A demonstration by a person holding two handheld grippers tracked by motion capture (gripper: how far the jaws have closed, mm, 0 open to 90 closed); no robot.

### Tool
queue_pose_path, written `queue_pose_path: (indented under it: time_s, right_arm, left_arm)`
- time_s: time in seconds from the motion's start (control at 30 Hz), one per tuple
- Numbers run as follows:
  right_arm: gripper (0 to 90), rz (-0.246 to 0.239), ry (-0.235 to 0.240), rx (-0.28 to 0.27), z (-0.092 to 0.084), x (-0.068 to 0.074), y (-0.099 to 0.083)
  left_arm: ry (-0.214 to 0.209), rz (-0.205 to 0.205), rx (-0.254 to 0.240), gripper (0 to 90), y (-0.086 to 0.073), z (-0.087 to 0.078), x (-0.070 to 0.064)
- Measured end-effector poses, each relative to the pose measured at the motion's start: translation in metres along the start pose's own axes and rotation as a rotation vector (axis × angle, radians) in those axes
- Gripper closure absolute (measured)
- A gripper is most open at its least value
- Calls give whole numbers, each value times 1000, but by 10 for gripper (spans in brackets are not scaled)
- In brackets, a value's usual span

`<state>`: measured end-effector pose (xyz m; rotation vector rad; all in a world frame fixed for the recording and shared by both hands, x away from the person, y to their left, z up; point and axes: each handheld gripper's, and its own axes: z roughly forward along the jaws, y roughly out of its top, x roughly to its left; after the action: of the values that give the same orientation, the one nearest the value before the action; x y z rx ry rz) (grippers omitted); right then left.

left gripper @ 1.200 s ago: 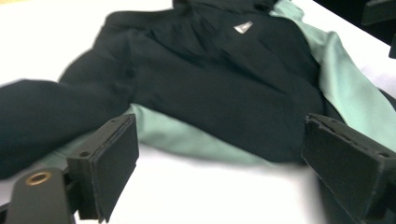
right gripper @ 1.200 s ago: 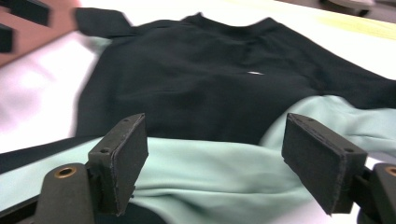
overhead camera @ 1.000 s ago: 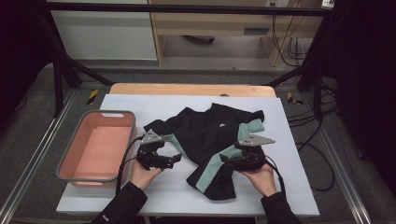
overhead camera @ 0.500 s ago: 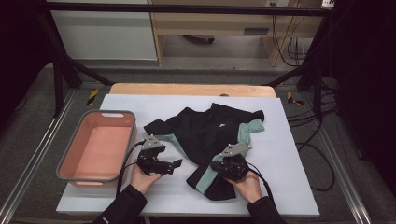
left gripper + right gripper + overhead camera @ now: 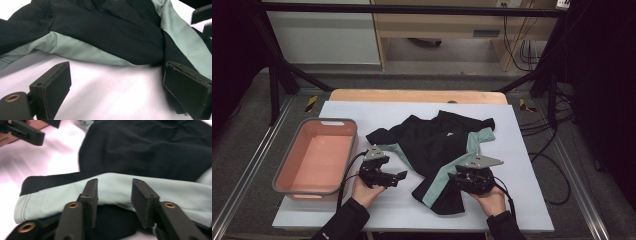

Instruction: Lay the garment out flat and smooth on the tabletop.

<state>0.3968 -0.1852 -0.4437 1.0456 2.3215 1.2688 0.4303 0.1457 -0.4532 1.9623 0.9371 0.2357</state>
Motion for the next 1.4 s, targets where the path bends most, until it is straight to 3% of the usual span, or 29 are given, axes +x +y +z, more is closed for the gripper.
queue_pose_path:
  time_s: [0.03, 0.13, 0.2, 0.3, 0.37, 0.6, 0.73, 0.87, 1.0, 1.13, 1.23, 1.3, 1.4]
  right_arm:
    - [363, 12, -1, 1, 5, 3, 0]
    - [386, -4, 0, 55, 23, 11, -1]
    - [508, -6, 12, 89, 31, 13, -4]
    - [890, 7, 61, 94, 28, 12, -3]
    - [900, 0, 63, 97, 22, 11, -1]
    - [900, 14, 48, 63, -12, -5, 4]
    - [900, 38, -3, 25, -40, -23, -3]
    - [900, 68, -84, 37, -60, -47, -19]
    - [900, 111, -146, 72, -65, -69, -37]
    - [886, 129, -201, 122, -58, -81, -51]
    - [756, 112, -223, 87, -60, -77, -48]
    - [646, 103, -207, 26, -63, -71, -42]
    - [480, 84, -168, -37, -63, -59, -31]
  left_arm:
    - [2, -2, -2, 73, 0, 0, 0]
    - [6, -3, 2, 73, 0, 0, 2]
    - [4, -4, 2, 73, 0, 0, 2]
    - [4, -4, -2, 73, 0, 0, 2]
    - [5, 0, 0, 74, 0, -1, 1]
    - [2, -6, -8, 73, 0, -3, 2]
    - [-2, -6, -11, 73, 1, -3, 1]
    - [-7, -1, -1, 73, 0, -2, 0]
    - [-41, 0, 4, 96, 1, -1, -3]
    - [-102, 18, 33, 160, 0, 5, -14]
    - [-153, 35, 60, 242, 0, 12, -27]
    - [-187, 52, 82, 303, -1, 19, -39]
    - [-204, 105, 125, 380, -5, 29, -59]
